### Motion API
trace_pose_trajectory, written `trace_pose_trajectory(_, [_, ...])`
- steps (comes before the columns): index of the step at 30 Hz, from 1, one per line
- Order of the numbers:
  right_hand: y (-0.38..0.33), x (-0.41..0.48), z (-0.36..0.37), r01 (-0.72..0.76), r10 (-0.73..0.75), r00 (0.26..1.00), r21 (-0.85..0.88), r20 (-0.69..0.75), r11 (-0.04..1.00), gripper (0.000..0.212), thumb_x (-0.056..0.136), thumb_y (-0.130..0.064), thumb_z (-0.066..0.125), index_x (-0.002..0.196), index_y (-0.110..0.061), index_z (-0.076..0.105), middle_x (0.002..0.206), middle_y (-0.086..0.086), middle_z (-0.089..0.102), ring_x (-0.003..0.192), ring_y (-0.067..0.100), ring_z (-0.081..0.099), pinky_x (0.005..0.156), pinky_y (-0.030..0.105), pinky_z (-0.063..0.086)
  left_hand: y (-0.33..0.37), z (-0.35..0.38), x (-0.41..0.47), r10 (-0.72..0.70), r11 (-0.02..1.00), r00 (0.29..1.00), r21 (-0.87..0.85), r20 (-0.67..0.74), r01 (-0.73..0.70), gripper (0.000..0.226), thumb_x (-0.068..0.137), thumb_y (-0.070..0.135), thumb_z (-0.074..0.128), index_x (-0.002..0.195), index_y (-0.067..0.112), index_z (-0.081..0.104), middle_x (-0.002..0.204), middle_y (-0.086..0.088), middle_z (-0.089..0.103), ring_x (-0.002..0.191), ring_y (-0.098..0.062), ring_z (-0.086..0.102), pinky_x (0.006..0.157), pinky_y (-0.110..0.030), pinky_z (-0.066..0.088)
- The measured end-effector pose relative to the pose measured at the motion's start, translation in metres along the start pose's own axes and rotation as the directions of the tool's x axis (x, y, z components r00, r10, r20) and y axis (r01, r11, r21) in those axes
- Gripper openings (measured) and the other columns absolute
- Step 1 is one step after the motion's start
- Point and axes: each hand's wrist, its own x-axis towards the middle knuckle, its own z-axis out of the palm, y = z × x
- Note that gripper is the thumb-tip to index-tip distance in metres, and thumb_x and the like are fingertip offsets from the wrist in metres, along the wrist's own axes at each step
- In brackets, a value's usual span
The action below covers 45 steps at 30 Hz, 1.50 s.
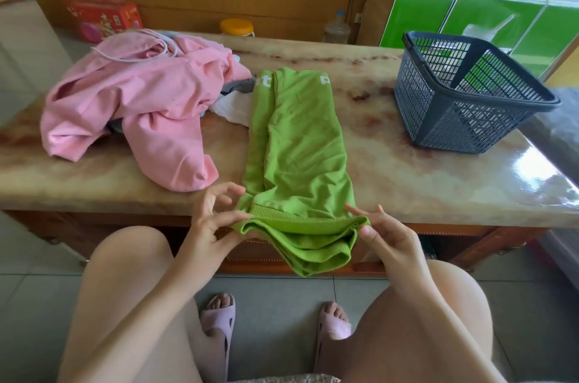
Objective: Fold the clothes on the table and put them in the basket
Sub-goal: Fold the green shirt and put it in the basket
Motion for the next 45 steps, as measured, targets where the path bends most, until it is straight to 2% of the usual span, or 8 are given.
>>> trace_pose_trajectory(4, [-0.002, 0.01, 0.003, -0.057, 0.079, 0.991, 0.185, -0.112, 0.981, 0.017, 0.08, -0.039, 0.071, 0.075, -0.023, 0.074, 0.106, -0.006, 0.072, 0.083, 0.004, 0.067, 0.065, 0.013, 0.052, 0.006, 0.0, 0.015, -0.006, 0.999, 1.0, -0.05, 0.012, 0.007, 0.037, 0.081, 0.063, 0.055, 0.1, 0.035, 0.069, 0.125, 0.02, 0.058, 0.137, -0.009, 0.032, 0.112, -0.023, 0.023])
trace_pose_trajectory(9, [-0.009, 0.021, 0.006, 0.043, -0.029, 0.996, 0.164, -0.087, 0.986, 0.024, 0.089, -0.03, 0.06, 0.085, -0.007, 0.068, 0.104, 0.0, 0.072, 0.102, 0.015, 0.065, 0.084, 0.025, 0.051, 0.006, 0.0, 0.025, -0.119, 0.973, 0.993, -0.196, 0.02, 0.12, 0.042, 0.076, 0.066, 0.059, 0.112, 0.045, 0.065, 0.126, 0.012, 0.062, 0.133, -0.015, 0.042, 0.112, -0.033, 0.031])
trace_pose_trajectory(15, [-0.011, 0.049, 0.018, -0.055, 0.091, 0.979, 0.194, -0.182, 0.979, 0.02, 0.093, -0.018, 0.054, 0.089, -0.002, 0.065, 0.072, 0.005, 0.071, 0.064, 0.011, 0.062, 0.055, 0.021, 0.05, 0.0, 0.01, 0.049, -0.254, 0.952, 0.957, -0.212, -0.141, 0.222, 0.06, 0.077, 0.058, 0.059, 0.078, -0.002, 0.066, 0.069, -0.029, 0.058, 0.062, -0.015, 0.051, 0.058, -0.026, 0.041])
trace_pose_trajectory(20, [0.013, 0.086, 0.02, -0.207, 0.174, 0.923, -0.063, -0.342, 0.976, 0.025, 0.094, -0.023, 0.058, 0.079, -0.004, 0.066, 0.068, 0.017, 0.065, 0.061, 0.013, 0.052, 0.052, 0.029, 0.04, -0.015, 0.021, 0.079, -0.359, 0.932, 0.911, -0.034, -0.202, 0.36, 0.053, 0.087, 0.041, 0.059, 0.052, 0.014, 0.031, 0.042, 0.009, 0.02, 0.042, -0.007, 0.023, 0.044, -0.022, 0.015])
trace_pose_trajectory(27, [0.02, 0.109, 0.018, -0.294, 0.25, 0.915, -0.099, -0.317, 0.951, 0.031, 0.096, -0.033, 0.051, 0.09, -0.005, 0.063, 0.082, 0.008, 0.067, 0.077, 0.015, 0.059, 0.069, 0.035, 0.049, -0.038, 0.031, 0.102, -0.478, 0.872, 0.858, 0.021, -0.189, 0.49, 0.051, 0.089, 0.04, 0.059, 0.055, 0.013, 0.032, 0.042, 0.009, 0.022, 0.042, -0.008, 0.024, 0.043, -0.023, 0.017])
trace_pose_trajectory(31, [0.023, 0.099, 0.013, -0.223, 0.226, 0.974, 0.065, -0.033, 0.973, 0.07, 0.071, -0.049, 0.076, 0.133, -0.043, 0.044, 0.127, 0.005, 0.06, 0.114, 0.017, 0.059, 0.089, 0.04, 0.054, -0.047, 0.03, 0.103, -0.524, 0.847, 0.835, 0.003, -0.169, 0.532, 0.047, 0.09, 0.04, 0.058, 0.06, 0.007, 0.042, 0.054, -0.009, 0.029, 0.055, -0.018, 0.032, 0.049, -0.028, 0.019])
trace_pose_trajectory(41, [0.04, 0.097, 0.018, -0.167, 0.149, 0.973, -0.091, -0.178, 0.982, 0.066, 0.077, -0.021, 0.077, 0.13, -0.046, 0.046, 0.112, -0.003, 0.063, 0.089, 0.014, 0.068, 0.075, 0.042, 0.058, -0.038, 0.025, 0.084, -0.549, 0.823, 0.836, -0.163, 0.017, 0.544, 0.094, 0.056, 0.068, 0.076, 0.137, 0.04, 0.038, 0.133, 0.017, 0.049, 0.123, -0.002, 0.046, 0.105, -0.028, 0.036])
trace_pose_trajectory(45, [0.044, 0.098, 0.02, -0.203, 0.171, 0.956, -0.116, -0.24, 0.972, 0.063, 0.077, -0.022, 0.078, 0.127, -0.046, 0.048, 0.112, -0.006, 0.061, 0.084, 0.014, 0.069, 0.069, 0.039, 0.059, -0.039, 0.029, 0.081, -0.513, 0.839, 0.857, -0.242, -0.056, 0.487, 0.085, 0.059, 0.042, 0.082, 0.132, 0.043, 0.039, 0.12, 0.004, 0.063, 0.104, 0.0, 0.061, 0.094, -0.025, 0.049])
